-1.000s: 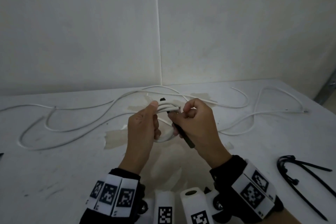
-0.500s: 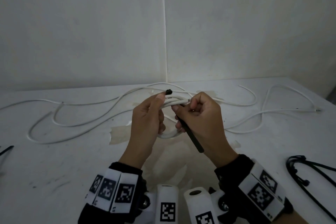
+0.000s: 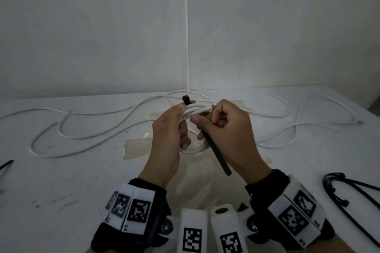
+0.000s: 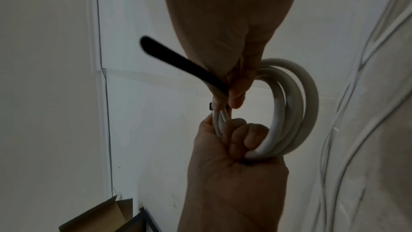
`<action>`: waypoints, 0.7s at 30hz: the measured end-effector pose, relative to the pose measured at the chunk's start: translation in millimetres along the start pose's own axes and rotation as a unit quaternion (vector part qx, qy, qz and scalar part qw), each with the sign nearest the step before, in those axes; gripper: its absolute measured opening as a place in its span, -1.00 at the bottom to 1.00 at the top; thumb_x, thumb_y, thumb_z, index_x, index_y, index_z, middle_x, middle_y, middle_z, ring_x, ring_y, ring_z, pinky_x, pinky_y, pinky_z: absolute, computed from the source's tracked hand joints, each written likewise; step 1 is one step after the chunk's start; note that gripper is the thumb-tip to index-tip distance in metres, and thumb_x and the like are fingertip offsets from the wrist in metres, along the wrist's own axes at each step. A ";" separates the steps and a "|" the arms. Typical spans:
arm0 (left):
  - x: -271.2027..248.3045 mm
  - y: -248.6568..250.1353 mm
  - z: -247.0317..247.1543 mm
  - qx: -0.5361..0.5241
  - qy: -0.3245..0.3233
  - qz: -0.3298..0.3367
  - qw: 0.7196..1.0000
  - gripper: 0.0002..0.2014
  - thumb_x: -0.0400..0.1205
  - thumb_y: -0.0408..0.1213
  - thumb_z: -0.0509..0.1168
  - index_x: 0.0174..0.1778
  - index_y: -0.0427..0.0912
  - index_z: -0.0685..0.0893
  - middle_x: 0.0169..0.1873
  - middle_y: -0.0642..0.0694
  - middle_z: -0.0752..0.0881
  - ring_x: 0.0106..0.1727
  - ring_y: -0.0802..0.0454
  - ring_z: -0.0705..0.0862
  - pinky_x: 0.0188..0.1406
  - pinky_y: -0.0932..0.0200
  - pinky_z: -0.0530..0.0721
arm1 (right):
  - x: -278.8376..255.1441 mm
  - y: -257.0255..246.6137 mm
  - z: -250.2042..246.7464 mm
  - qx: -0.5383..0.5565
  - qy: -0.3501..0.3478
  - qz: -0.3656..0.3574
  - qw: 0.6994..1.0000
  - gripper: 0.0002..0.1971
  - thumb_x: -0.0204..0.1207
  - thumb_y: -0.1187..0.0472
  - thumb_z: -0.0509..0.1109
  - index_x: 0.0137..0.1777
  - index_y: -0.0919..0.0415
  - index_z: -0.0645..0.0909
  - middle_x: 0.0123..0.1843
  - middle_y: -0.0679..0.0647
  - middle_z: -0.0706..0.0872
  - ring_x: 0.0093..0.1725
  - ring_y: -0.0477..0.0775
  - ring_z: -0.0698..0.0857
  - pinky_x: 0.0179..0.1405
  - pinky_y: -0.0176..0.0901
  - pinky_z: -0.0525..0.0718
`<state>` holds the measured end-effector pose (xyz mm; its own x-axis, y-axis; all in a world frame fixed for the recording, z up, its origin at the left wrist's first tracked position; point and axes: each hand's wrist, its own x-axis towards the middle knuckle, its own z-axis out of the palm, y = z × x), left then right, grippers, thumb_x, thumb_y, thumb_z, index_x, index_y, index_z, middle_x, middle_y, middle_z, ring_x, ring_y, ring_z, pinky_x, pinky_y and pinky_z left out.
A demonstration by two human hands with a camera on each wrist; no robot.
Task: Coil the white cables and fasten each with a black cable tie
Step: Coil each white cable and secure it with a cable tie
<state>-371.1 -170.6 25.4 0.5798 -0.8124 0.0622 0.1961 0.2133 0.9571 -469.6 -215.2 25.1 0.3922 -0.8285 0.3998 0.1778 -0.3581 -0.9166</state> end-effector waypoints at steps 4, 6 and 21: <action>2.7 1.3 -4.0 -0.013 0.005 0.013 1.000 -0.72 0.69 -0.25 0.09 -0.09 -0.10 0.73 -0.70 0.10 0.22 -0.67 0.19 0.16 -0.71 0.33 0.21 | 4.0 -3.3 -6.8 0.043 -0.078 0.021 0.996 -0.72 0.47 0.50 0.34 -0.36 0.25 0.37 -0.28 0.36 0.68 -0.43 0.09 0.71 -0.48 -0.22 0.66; 5.0 2.5 -6.9 -0.020 0.014 0.017 1.000 -0.73 0.69 -0.25 0.09 -0.11 -0.09 0.72 -0.71 0.10 0.23 -0.68 0.20 0.16 -0.72 0.35 0.21 | 4.7 -4.4 -11.0 0.025 -0.149 0.004 0.988 -0.73 0.46 0.60 0.27 -0.28 0.23 0.46 -0.17 0.27 0.72 -0.29 0.05 0.76 -0.26 -0.22 0.72; 5.7 1.4 -8.2 0.017 -0.004 0.042 0.999 -0.74 0.69 -0.29 0.12 -0.19 -0.08 0.71 -0.71 0.10 0.25 -0.68 0.20 0.17 -0.70 0.35 0.20 | 3.2 -6.3 -6.3 0.015 -0.128 -0.087 0.988 -0.93 0.48 0.20 0.34 -0.21 0.11 0.64 -0.31 -0.05 0.71 -0.32 -0.13 0.71 -0.25 -0.34 0.64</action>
<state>-361.1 -170.5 24.8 0.5860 -0.7974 0.1442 0.1210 0.2620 0.9574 -475.2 -218.3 32.1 0.5685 -0.6182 0.5427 0.2881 -0.4683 -0.8353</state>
